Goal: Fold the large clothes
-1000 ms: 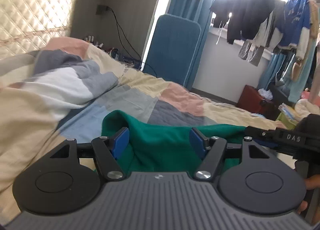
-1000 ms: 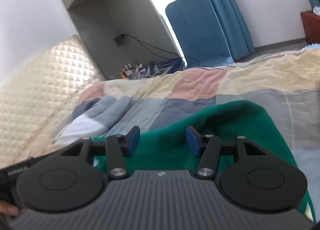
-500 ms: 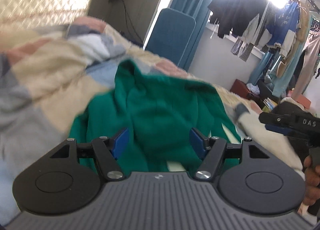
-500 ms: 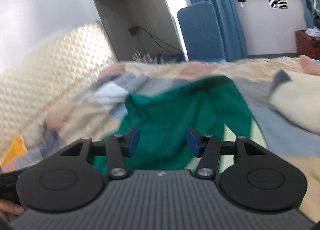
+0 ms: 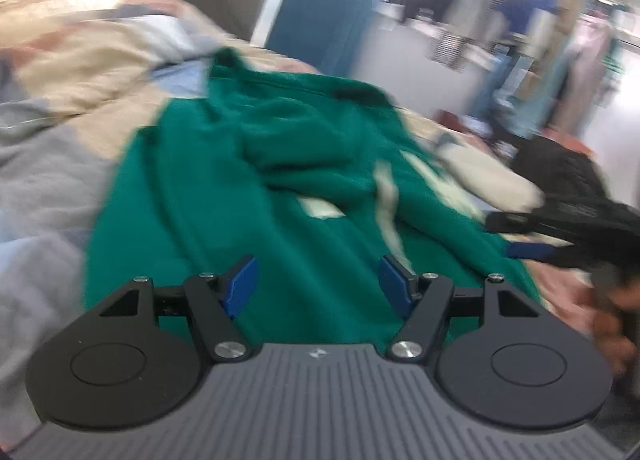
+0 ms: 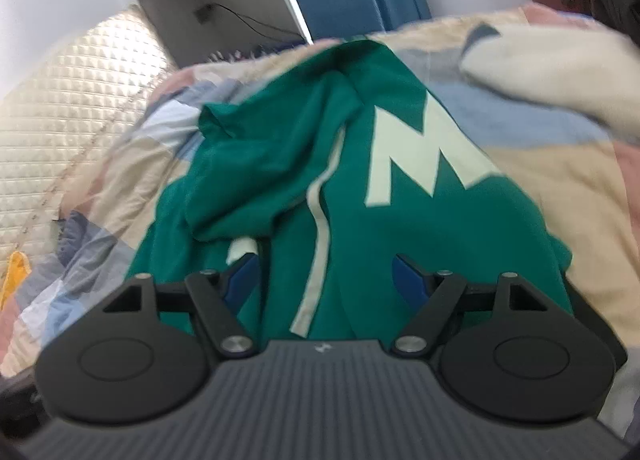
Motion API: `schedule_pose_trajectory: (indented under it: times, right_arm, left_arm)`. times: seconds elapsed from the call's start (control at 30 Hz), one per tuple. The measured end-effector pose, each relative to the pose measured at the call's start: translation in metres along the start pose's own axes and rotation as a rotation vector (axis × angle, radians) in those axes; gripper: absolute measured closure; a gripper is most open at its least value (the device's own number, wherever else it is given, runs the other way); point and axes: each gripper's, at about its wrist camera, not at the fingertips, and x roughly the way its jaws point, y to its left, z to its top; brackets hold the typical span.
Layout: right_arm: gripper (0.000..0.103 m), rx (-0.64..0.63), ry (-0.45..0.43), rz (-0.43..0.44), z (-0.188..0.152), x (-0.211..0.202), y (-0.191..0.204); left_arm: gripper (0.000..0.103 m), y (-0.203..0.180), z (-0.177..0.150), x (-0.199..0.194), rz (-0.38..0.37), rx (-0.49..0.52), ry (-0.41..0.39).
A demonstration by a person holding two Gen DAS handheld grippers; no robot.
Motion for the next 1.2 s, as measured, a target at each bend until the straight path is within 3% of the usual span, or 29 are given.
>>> schedule_pose_trajectory:
  times: [0.23, 0.43, 0.53, 0.67, 0.87, 1.07, 1.2]
  right_arm:
    - [0.028, -0.005, -0.009, -0.032, 0.003, 0.012, -0.009]
    - [0.028, 0.063, 0.03, -0.042, 0.004, 0.025, -0.028]
    - [0.028, 0.064, 0.018, -0.063, 0.003, 0.023, -0.032]
    - [0.029, 0.065, 0.055, -0.083, -0.002, 0.029, -0.036]
    - [0.028, 0.034, 0.04, -0.059, -0.012, 0.02, -0.026]
    - [0.03, -0.025, 0.05, -0.122, -0.015, 0.024, -0.017]
    - [0.034, -0.024, 0.057, -0.186, -0.014, 0.032, -0.023]
  left_arm:
    - [0.032, -0.037, -0.013, 0.002, -0.19, 0.146, 0.047]
    - [0.032, -0.076, -0.042, 0.028, -0.074, 0.321, 0.163]
    - [0.031, -0.093, -0.056, 0.031, 0.011, 0.401, 0.168]
    - [0.034, -0.099, -0.063, 0.033, 0.094, 0.387, 0.165]
    - [0.059, -0.106, -0.053, 0.031, 0.195, 0.368, 0.166]
    - [0.066, -0.093, -0.021, -0.007, 0.245, 0.207, 0.048]
    - [0.069, -0.063, 0.002, -0.031, 0.276, 0.073, -0.057]
